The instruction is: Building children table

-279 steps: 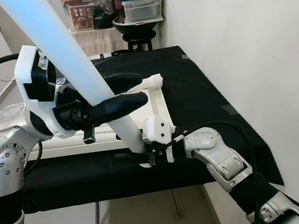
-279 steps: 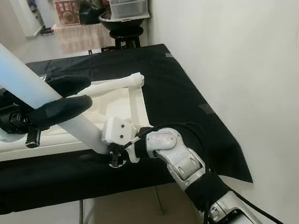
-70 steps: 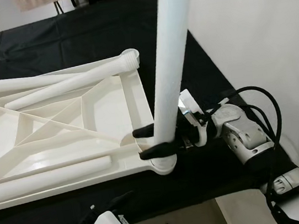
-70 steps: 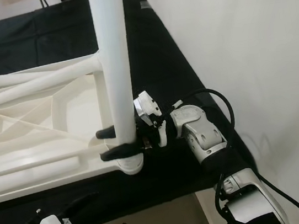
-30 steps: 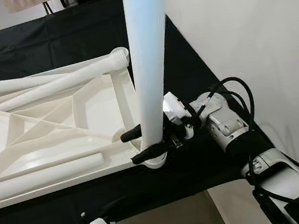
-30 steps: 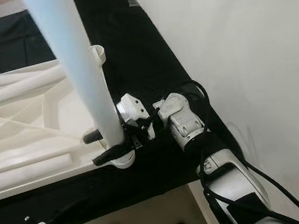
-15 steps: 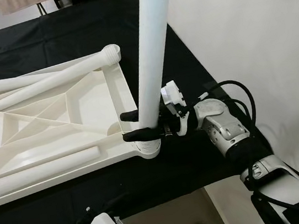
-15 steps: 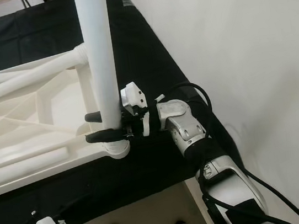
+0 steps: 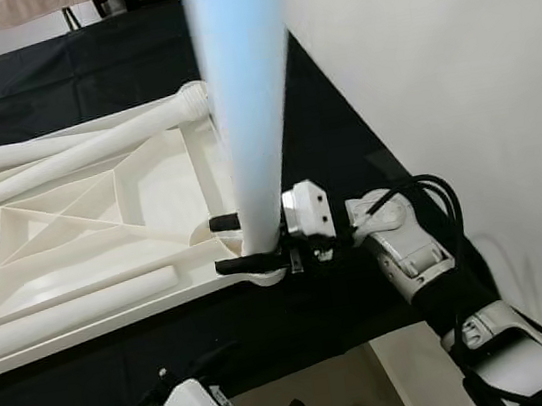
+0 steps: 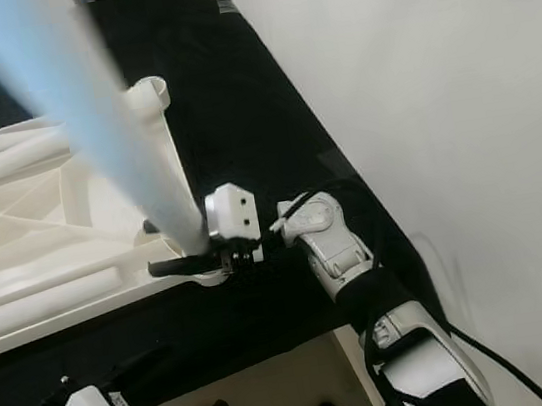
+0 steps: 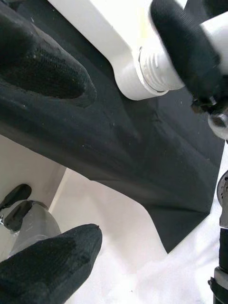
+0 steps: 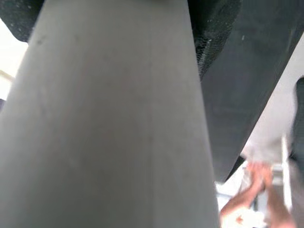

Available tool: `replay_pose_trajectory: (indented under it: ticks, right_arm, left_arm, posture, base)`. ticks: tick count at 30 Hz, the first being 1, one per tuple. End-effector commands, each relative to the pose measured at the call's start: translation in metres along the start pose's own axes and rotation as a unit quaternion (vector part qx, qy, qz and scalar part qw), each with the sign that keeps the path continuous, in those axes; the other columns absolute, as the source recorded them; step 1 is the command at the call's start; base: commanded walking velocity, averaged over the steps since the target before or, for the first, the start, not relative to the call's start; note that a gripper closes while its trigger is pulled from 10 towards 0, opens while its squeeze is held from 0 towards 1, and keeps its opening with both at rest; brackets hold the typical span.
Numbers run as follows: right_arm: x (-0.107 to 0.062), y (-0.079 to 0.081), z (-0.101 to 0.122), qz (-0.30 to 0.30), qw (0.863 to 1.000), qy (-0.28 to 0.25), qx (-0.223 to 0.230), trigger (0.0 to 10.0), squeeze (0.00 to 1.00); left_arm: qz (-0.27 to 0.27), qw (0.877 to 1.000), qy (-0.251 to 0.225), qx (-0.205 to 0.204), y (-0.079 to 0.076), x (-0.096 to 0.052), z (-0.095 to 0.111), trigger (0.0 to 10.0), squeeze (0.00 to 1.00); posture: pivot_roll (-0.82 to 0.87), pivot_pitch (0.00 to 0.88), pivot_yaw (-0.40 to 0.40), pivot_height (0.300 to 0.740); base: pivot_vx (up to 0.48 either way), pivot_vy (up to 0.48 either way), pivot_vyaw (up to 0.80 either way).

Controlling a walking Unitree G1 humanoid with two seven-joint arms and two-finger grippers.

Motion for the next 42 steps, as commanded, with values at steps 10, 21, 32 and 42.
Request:
replay_pose_trajectory:
  ticks: [10, 21, 32, 42]
  right_arm:
    - [-0.012, 0.012, -0.041, 0.006, 0.988, 0.085, 0.127, 10.0, 0.0]
    - [-0.017, -0.018, -0.064, -0.117, 0.948, 0.116, 0.273, 10.0, 0.0]
    - [-0.022, -0.025, -0.071, -0.213, 0.92, 0.104, 0.312, 10.0, 0.0]
    - [-0.024, -0.023, -0.058, -0.304, 0.91, 0.057, 0.277, 10.0, 0.0]
  left_arm:
    - [0.001, 1.0, 0.007, -0.008, -0.004, 0.003, -0.005, 10.0, 0.0]
    - [0.003, 1.0, 0.005, -0.01, -0.004, 0.003, -0.004, 10.0, 0.0]
    - [0.002, 1.0, 0.005, -0.013, -0.005, 0.003, -0.004, 10.0, 0.0]
    - [0.0, 1.0, 0.0, -0.018, -0.007, 0.008, -0.003, 10.0, 0.0]
  posture:
    - [0.12, 0.293, -0.02, 0.74]
    - [0.12, 0.301, -0.023, 0.74]
    - [0.11, 0.307, -0.024, 0.74]
    - [0.09, 0.305, -0.04, 0.74]
  base:
    - [0.0, 0.0, 0.0]
    - [0.0, 0.0, 0.0]
    - [0.0, 0.0, 0.0]
    - [0.0, 0.0, 0.0]
Point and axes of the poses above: a point about 5 cm out from each wrist's last joint towards the gripper, its own x axis pointing out of the wrist towards the gripper, its own z axis along the axis of the wrist's last joint, y = z × x, the point moved 5 cm from there along x, pointing out of the wrist towards the gripper, and after that the axes turned 7 degrees about x, right-handed, at the moved point
